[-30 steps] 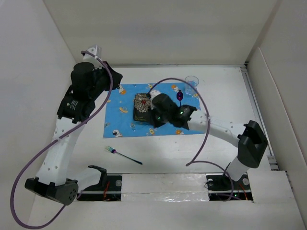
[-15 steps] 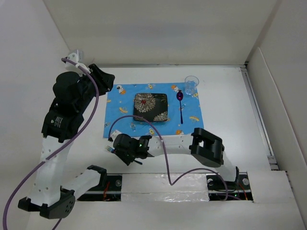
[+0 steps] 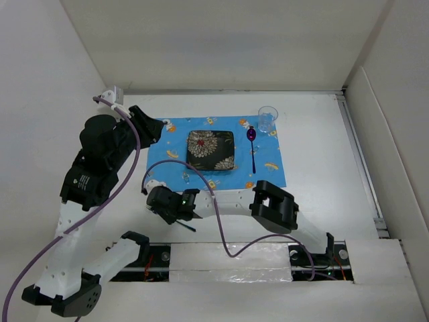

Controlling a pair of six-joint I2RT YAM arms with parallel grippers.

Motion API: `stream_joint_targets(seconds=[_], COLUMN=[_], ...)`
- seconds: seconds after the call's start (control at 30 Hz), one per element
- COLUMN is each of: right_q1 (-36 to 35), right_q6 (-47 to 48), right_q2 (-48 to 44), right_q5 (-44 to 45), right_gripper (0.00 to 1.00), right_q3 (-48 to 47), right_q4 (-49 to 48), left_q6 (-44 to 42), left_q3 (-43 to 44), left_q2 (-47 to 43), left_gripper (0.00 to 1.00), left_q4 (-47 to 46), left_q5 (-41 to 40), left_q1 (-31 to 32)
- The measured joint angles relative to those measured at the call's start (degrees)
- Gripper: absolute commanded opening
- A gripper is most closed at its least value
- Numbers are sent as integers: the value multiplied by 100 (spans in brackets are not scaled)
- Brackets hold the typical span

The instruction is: Set the dinner table for one person

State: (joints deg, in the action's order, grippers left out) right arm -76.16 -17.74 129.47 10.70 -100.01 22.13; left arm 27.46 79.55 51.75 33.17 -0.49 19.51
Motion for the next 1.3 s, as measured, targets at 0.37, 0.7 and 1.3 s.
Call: stream_joint_targets(seconds=[0.37,0.7,1.3], right_q1=[37,1283,2321], right_q6=[-400,-1550,-3484], right_q2=[-96,-7,2229], right_q5=[216,553,170], right_gripper=[0,0,0], right_q3=[-205,-2350,-4164], right_q4=[409,883,629], left_q6=[52,356,761], left_q3=[-31,-114,-1215], left_q2=[-297,-348,-584], left_gripper=[34,33,34], left_q4=[59,131,81], left_q5=[-4,-863,-1346], left_q1=[4,111,719])
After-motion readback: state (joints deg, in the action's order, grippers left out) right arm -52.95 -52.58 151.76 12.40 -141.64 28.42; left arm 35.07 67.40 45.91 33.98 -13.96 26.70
